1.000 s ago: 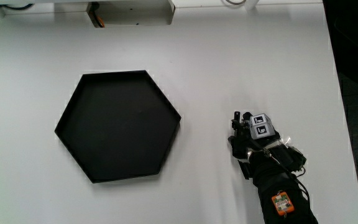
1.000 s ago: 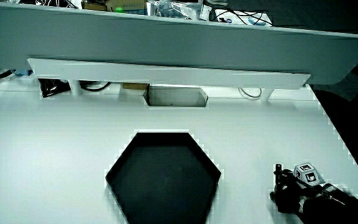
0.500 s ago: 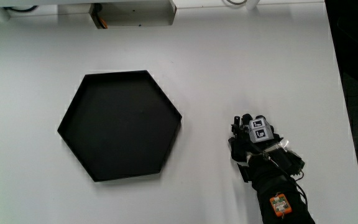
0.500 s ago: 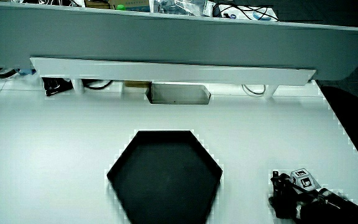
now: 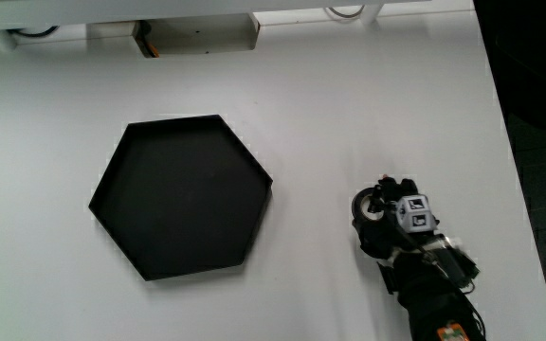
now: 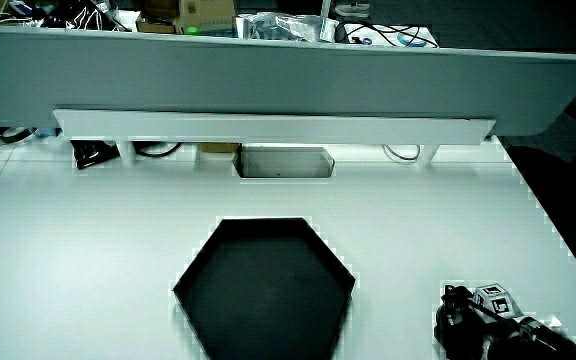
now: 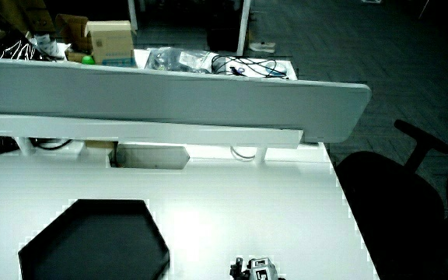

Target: Place black tape on desk

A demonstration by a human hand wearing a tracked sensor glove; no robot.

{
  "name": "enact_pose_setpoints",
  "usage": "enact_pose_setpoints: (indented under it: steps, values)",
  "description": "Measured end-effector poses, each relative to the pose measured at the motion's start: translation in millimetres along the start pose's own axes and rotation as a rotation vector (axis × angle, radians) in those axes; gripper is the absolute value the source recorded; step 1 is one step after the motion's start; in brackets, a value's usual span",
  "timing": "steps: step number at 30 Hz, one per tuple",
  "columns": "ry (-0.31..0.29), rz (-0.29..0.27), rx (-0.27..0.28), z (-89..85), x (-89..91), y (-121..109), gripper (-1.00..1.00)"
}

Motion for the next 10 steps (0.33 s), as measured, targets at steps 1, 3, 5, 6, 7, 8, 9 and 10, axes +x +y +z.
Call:
enact_pose_setpoints:
  steps: [1, 3, 5, 6, 7, 8, 9, 10]
  values:
    - [0.024, 0.011, 0.024, 3.2, 3.9, -4.9, -1.00]
    - [0.043, 0.012, 0.098, 13.9, 9.3, -17.9, -1.00]
    - [0.074, 0.028, 0.148, 21.8, 14.2, -28.5, -1.00]
    - [0.080, 0.033, 0.178, 25.4, 16.3, -33.0, -1.00]
    - [0.090, 0.045, 0.187, 27.4, 18.7, -36.3, -1.00]
    - [0.097, 0.047, 0.214, 35.1, 18.8, -43.1, -1.00]
    - [0.090, 0.040, 0.228, 37.7, 20.1, -45.9, -1.00]
    - [0.102, 0.046, 0.245, 41.2, 21.5, -49.2, -1.00]
